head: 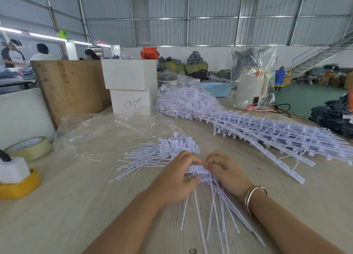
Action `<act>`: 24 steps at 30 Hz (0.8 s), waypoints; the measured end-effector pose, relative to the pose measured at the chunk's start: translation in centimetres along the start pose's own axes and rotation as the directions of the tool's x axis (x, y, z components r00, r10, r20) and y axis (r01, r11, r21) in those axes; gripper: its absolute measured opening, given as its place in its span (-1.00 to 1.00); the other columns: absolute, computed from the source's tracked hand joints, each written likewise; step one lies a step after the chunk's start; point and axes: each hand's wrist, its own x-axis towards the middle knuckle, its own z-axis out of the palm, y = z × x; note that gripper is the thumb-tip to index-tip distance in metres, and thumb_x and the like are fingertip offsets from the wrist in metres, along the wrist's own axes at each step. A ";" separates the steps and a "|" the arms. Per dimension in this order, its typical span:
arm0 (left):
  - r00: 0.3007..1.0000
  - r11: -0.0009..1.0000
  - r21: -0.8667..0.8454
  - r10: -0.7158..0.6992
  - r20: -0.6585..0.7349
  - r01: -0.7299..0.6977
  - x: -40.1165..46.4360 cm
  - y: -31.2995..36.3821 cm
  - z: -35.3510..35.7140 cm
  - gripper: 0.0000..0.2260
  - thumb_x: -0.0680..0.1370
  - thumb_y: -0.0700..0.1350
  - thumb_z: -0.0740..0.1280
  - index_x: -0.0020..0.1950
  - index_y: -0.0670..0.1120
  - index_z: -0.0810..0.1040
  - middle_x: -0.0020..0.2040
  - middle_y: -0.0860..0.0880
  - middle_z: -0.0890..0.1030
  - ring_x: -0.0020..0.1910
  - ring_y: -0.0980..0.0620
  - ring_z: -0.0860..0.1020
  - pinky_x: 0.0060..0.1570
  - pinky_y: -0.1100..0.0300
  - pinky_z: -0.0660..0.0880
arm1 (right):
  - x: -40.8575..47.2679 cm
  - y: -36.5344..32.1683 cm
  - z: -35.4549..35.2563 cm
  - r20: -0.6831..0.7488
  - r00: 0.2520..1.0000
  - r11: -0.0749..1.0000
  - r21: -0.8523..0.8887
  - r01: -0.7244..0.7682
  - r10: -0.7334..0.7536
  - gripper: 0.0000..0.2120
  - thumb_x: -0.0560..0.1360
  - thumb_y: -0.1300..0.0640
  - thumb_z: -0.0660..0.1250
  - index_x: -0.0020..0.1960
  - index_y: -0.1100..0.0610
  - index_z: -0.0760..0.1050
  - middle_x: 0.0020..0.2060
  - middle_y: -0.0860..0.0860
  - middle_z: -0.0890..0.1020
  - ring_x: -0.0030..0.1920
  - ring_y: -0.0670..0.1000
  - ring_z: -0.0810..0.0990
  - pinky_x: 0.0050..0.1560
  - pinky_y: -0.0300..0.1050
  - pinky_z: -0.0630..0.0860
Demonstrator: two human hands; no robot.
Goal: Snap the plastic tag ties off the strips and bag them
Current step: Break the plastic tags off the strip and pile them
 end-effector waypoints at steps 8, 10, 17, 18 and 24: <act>0.995 0.988 0.139 -0.063 -0.073 0.073 0.1 -0.2 -0.3 -0.92 0.52 -0.14 0.30 -0.05 -0.02 0.41 -0.13 0.11 0.47 -0.23 0.18 0.41 -0.26 0.27 0.34 | -0.3 -0.1 0.0 0.081 0.991 0.985 0.126 -0.118 0.108 -0.80 0.51 -0.05 0.28 -0.19 0.03 0.53 -0.17 -0.02 0.54 0.07 0.09 0.49 0.25 0.14 0.35; 0.994 0.989 0.132 -0.054 -0.100 0.067 0.1 -0.1 -0.4 -0.91 0.51 -0.14 0.31 -0.08 -0.01 0.40 -0.15 0.10 0.46 -0.25 0.18 0.40 -0.28 0.28 0.33 | -0.3 -0.4 0.0 0.128 0.990 0.994 0.080 -0.075 0.064 -0.79 0.48 -0.09 0.32 -0.17 0.05 0.56 -0.16 0.00 0.58 0.02 0.00 0.54 0.29 0.19 0.30; 0.993 0.976 0.194 -0.085 -0.087 0.101 0.2 0.1 -0.6 -0.90 0.52 0.01 0.34 -0.03 0.02 0.51 -0.21 0.14 0.52 -0.30 0.19 0.40 -0.33 0.26 0.29 | -0.3 -0.2 -0.2 0.123 0.992 0.981 0.192 -0.002 -0.022 -0.93 0.46 0.13 0.39 -0.10 0.12 0.62 -0.14 0.08 0.61 -0.05 0.08 0.57 0.11 0.05 0.46; 0.991 0.976 0.185 -0.105 -0.078 0.118 0.2 0.1 -0.7 -0.90 0.52 0.01 0.35 -0.02 0.02 0.54 -0.22 0.12 0.55 -0.32 0.18 0.41 -0.34 0.25 0.30 | -0.3 -0.1 -0.2 0.119 0.992 0.980 0.198 0.008 -0.032 -0.94 0.46 0.14 0.39 -0.11 0.12 0.62 -0.16 0.07 0.61 -0.07 0.05 0.57 0.06 -0.01 0.47; 0.979 0.954 -0.219 -0.202 0.030 0.203 0.1 0.2 -0.8 -0.84 0.52 -0.05 0.36 -0.26 0.02 0.57 -0.32 0.05 0.66 -0.31 0.16 0.61 -0.20 0.30 0.49 | -0.2 0.0 -0.4 0.037 0.996 0.951 0.304 0.060 -0.075 -0.89 0.49 0.24 0.33 -0.21 0.13 0.55 -0.31 -0.08 0.58 -0.26 -0.14 0.53 -0.16 -0.31 0.45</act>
